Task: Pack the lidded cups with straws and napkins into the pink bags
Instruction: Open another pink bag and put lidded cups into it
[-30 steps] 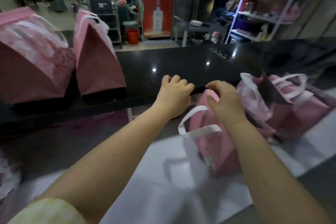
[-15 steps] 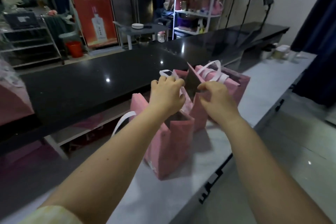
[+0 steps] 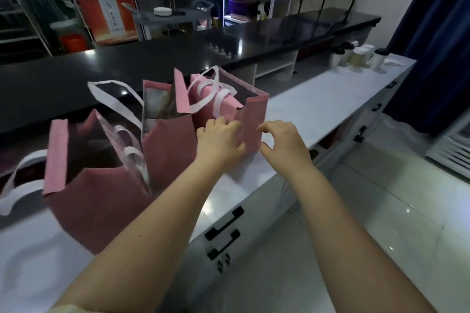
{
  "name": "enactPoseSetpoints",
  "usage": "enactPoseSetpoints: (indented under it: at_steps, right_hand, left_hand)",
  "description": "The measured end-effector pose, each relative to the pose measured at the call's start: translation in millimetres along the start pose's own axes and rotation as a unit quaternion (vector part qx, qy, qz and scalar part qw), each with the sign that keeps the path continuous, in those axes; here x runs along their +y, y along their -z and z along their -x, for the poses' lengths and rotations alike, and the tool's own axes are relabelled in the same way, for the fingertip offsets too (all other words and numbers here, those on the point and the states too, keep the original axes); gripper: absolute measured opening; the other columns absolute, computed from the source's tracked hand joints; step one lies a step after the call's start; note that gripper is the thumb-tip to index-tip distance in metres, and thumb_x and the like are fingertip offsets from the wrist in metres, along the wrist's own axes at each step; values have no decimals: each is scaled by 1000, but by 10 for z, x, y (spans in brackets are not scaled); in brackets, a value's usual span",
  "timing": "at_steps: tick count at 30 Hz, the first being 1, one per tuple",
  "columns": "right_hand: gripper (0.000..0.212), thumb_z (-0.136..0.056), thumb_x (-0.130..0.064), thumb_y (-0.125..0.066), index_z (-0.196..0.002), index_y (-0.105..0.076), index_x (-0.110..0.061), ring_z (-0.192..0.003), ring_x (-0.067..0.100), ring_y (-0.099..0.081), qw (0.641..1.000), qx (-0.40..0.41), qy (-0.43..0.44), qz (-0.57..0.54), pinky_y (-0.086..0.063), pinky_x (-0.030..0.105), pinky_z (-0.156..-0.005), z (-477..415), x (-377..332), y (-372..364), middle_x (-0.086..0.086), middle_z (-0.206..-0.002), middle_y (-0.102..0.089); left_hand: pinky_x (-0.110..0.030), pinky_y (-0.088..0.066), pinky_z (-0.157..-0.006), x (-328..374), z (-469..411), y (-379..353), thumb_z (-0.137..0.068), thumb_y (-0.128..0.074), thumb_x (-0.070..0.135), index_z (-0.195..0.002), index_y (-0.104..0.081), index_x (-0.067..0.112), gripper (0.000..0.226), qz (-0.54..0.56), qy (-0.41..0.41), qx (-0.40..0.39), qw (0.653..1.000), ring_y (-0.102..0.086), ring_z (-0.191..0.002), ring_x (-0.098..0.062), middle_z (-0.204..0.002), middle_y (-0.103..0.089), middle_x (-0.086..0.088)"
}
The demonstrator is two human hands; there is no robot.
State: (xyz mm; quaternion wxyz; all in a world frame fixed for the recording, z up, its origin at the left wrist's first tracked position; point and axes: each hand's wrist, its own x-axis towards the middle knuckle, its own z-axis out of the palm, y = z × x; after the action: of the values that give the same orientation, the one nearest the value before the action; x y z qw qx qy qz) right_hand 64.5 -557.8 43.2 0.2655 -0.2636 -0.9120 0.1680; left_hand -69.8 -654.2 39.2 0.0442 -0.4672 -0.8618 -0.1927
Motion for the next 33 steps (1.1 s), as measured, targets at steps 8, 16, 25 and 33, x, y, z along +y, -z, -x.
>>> enactPoseSetpoints:
  at_steps: [8, 16, 25, 33]
  right_hand:
    - [31, -85, -9, -61, -115, -64, -17, -113, 26, -47, 1000, -20, -4, -10, -43, 39, -91, -288, 696, -27, -1, -118, -62]
    - [29, -84, -6, -61, -112, -66, -13, -110, 26, -50, 998, -5, 65, -17, -44, 36, -91, -1097, 993, -187, 2, -114, -64]
    - [22, -86, -14, -63, -107, -67, -19, -106, 18, -51, 986, -32, 164, -22, -45, 30, -89, -2324, 1066, -316, -5, -109, -64]
    - [18, -93, -15, -57, -105, -68, -23, -107, 14, -48, 963, -97, 231, -103, -45, 29, -85, -3039, 1198, -712, -9, -108, -62]
  left_hand:
    - [-41, -34, -92, 320, -422, -337, -83, -65, 36, -122, -61, 25, 40, 4, 43, 78, 996, -43, -119, -31, -124, -56, -4]
    - [-41, -35, -89, 222, -1274, -394, -85, -62, 34, -112, -67, 25, 29, 43, 78, 159, 983, -46, -115, -29, -113, -62, 0]
    - [-43, -37, -91, -14, -2017, -275, -81, -63, 33, -108, -68, 30, 27, 22, 132, 173, 976, -49, -114, -28, -108, -63, 3]
    - [-41, -35, -88, -67, -2102, -327, -80, -66, 34, -101, -70, 33, 22, -38, 200, 191, 960, -51, -112, -24, -106, -65, 7]
